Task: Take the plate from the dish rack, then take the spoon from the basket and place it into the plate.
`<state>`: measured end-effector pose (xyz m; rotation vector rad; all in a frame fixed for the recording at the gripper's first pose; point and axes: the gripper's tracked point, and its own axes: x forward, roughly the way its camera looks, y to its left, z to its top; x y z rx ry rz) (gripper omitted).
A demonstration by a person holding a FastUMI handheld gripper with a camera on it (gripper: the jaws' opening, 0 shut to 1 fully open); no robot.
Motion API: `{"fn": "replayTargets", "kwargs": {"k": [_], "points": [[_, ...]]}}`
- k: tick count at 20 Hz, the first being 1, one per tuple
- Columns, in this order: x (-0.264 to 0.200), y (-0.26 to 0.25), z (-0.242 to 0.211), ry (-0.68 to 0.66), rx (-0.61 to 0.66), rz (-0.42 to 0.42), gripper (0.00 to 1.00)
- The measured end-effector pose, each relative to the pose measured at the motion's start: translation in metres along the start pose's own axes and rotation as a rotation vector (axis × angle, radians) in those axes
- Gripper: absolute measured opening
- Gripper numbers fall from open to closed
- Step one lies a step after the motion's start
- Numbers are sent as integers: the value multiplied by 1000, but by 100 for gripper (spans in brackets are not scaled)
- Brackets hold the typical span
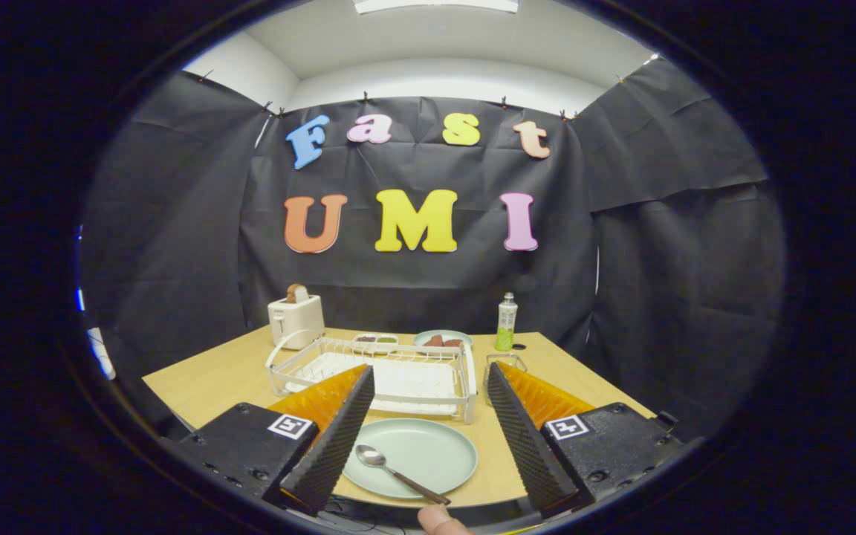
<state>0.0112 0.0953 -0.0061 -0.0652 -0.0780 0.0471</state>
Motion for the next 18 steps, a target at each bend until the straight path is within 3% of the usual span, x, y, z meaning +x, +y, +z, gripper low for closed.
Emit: {"fn": "replayTargets", "kwargs": {"k": [18], "points": [[-10,-3,-11,2,-21,-7,99]]}}
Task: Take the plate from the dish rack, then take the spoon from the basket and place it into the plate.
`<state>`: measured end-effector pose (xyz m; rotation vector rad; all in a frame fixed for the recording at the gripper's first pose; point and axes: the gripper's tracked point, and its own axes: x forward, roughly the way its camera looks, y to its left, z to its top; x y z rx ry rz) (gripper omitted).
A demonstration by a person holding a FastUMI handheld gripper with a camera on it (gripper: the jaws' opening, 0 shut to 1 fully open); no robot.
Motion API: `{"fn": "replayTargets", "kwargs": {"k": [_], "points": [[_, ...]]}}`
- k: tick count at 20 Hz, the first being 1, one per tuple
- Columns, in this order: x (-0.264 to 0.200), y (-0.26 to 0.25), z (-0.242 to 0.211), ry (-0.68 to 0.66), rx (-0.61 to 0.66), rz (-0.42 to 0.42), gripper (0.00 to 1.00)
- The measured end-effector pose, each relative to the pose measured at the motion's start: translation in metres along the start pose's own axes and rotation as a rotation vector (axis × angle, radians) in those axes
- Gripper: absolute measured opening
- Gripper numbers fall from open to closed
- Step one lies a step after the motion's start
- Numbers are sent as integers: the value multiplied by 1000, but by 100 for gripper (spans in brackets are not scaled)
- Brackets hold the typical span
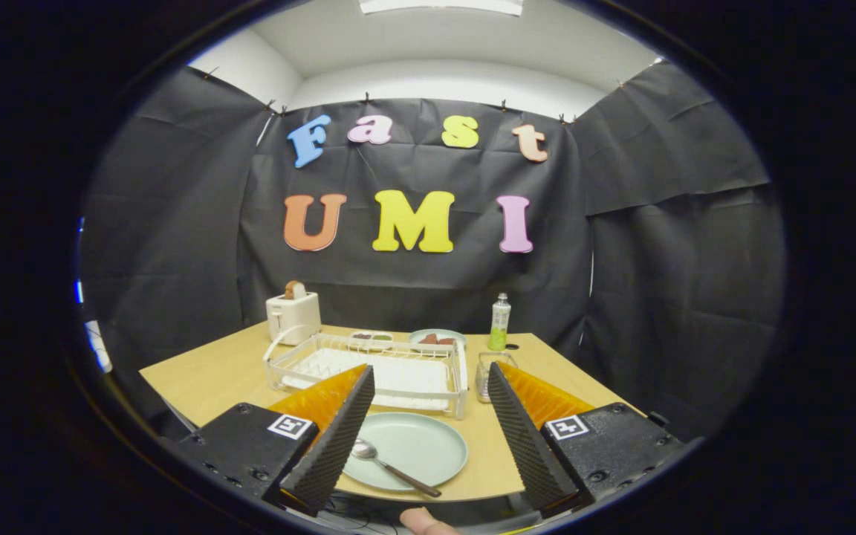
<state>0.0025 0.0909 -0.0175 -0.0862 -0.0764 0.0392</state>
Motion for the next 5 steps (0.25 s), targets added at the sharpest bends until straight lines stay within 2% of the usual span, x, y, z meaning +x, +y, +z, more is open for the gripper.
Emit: {"fn": "replayTargets", "kwargs": {"k": [5], "points": [[-3,0,1,-10,-4,5,99]]}}
